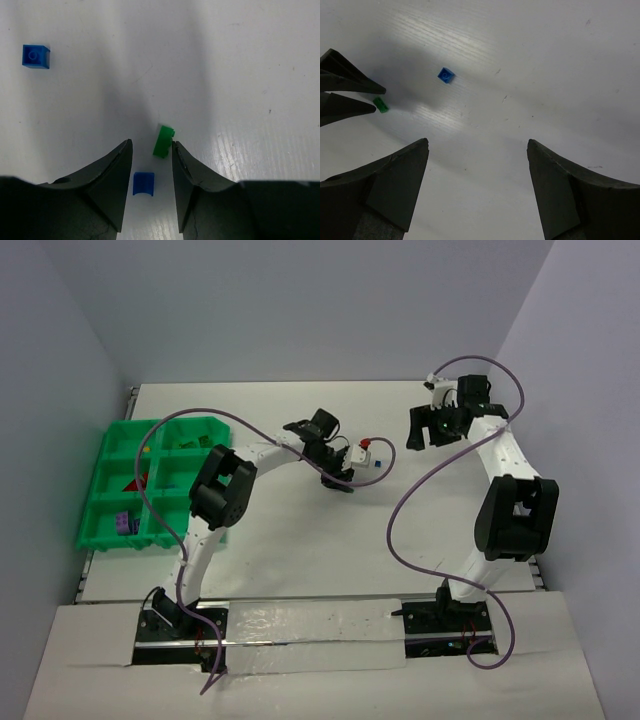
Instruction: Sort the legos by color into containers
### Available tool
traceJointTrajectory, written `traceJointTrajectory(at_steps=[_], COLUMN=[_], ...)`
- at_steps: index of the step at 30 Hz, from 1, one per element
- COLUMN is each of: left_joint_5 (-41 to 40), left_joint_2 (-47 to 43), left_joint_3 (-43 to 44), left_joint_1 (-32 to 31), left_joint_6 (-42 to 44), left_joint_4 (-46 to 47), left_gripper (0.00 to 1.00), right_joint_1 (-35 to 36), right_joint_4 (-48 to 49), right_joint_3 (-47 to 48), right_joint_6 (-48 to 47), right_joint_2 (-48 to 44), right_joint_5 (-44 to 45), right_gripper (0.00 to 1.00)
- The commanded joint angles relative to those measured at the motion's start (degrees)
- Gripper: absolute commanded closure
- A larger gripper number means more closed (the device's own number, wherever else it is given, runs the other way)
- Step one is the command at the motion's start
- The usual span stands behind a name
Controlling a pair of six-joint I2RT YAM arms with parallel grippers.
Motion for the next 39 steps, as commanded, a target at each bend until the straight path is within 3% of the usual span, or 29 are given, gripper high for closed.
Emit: traceJointTrajectory(at_steps=[1,14,17,19,23,27,32,35,39], left_joint_5=[-2.28,-5.21,-6.04,-6.59,-8.55,-7.59,-4.58,-2.86,-0.38], left_joint_2=[1.08,2.54,2.65,2.73,2.33,0.88,-4.38,-10.95,-19.44], left_joint_3=[2.68,4.09,3.91,3.84,3.0,2.96,4.51,3.39,1.24], left_joint_1=[-0.9,-3.05,-3.6,-3.6,-3.12,-0.74,2.8,5.09,11.4], left_joint_6=[3.73,5.23,5.75,5.13,5.18,5.68,0.08,-7.04,-23.28], left_joint_4=[-4.82,-6.59,-6.93,-6.94,-8.15,-10.87,-10.46,-5.45,1.41], left_gripper=[0.54,0.57,0.64,0.78,0.91,0.98,1.0,1.0,1.0], right_joint_1=[-0.89,-1.33,-1.33,-1.42,-1.33,-1.32,-0.51,0.56,2.95], right_joint_4=[-0.93,-2.87,-4.0,-4.57,-4.62,-4.61,-4.36,-3.96,-3.53], right_joint_3=[4.04,6.19,6.92,7.73,8.13,8.53,8.52,8.03,7.41], right_joint_6=[-0.62,-1.73,-2.37,-2.6,-2.64,-2.26,-1.91,-2.09,-3.57], right_joint_2=[-1.7,-0.46,-0.06,0.18,0.46,1.05,2.04,2.37,3.02], right_joint_5=[-0.44,-0.47,-0.52,-0.6,-1.01,-1.94,-2.97,-2.9,-1.4], right_gripper=[0.14,0.15,0.16,0.17,0.17,0.18,0.18,0.18,0.19])
